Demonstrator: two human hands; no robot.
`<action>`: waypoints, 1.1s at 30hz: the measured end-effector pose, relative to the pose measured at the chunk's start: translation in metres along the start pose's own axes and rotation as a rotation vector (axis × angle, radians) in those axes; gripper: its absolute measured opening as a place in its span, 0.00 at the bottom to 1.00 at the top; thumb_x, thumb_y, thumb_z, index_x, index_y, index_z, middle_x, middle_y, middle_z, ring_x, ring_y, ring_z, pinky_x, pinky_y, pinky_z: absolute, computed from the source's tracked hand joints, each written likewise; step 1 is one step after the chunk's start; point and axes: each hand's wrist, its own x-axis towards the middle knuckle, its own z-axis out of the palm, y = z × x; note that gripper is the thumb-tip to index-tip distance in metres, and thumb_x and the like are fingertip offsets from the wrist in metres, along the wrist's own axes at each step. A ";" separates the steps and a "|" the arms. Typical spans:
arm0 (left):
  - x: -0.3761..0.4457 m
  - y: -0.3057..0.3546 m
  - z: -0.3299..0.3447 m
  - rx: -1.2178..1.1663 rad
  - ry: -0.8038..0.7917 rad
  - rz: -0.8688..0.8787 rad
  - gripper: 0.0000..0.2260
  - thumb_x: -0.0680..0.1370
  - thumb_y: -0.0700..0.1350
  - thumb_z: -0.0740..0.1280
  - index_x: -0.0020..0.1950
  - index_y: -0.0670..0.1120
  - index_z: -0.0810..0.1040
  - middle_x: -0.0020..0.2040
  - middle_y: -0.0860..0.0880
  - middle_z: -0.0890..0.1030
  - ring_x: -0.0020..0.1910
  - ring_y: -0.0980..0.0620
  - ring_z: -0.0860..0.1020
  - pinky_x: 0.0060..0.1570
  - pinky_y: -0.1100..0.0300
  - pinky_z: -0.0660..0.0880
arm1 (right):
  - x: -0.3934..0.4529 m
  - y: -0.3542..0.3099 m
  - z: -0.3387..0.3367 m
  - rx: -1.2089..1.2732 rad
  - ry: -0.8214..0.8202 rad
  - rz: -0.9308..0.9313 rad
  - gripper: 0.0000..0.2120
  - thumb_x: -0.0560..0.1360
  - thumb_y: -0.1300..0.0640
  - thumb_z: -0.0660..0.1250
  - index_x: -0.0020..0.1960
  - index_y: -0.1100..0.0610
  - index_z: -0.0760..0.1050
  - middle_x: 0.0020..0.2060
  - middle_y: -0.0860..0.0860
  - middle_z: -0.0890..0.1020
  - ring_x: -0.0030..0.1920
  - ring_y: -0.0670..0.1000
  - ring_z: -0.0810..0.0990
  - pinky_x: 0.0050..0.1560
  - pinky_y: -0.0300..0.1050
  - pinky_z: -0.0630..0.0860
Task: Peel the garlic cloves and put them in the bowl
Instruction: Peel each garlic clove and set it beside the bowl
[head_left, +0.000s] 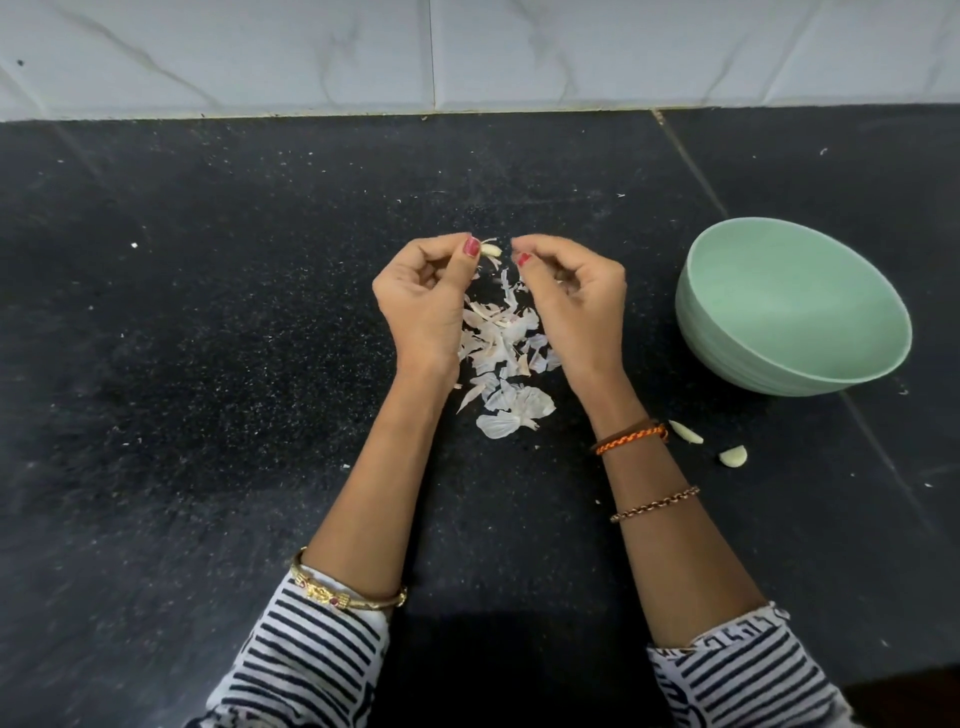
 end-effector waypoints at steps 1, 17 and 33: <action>0.000 0.000 0.000 0.018 -0.011 0.008 0.08 0.73 0.33 0.69 0.39 0.45 0.79 0.32 0.57 0.81 0.35 0.62 0.77 0.40 0.67 0.74 | 0.000 -0.001 0.001 0.003 -0.003 0.000 0.07 0.73 0.66 0.67 0.48 0.60 0.82 0.37 0.46 0.82 0.39 0.44 0.80 0.42 0.32 0.75; -0.005 -0.007 0.002 0.200 -0.066 0.152 0.03 0.73 0.35 0.70 0.42 0.43 0.79 0.38 0.52 0.80 0.36 0.60 0.77 0.39 0.66 0.75 | -0.002 0.002 0.004 -0.102 0.015 0.021 0.05 0.71 0.63 0.68 0.38 0.57 0.80 0.26 0.39 0.75 0.27 0.37 0.74 0.32 0.29 0.69; -0.001 0.000 0.003 -0.137 -0.059 -0.172 0.07 0.74 0.32 0.67 0.39 0.42 0.78 0.30 0.55 0.80 0.30 0.62 0.74 0.33 0.69 0.72 | 0.004 -0.002 -0.004 0.202 0.182 0.051 0.05 0.73 0.66 0.68 0.43 0.57 0.79 0.35 0.46 0.79 0.36 0.39 0.76 0.40 0.33 0.73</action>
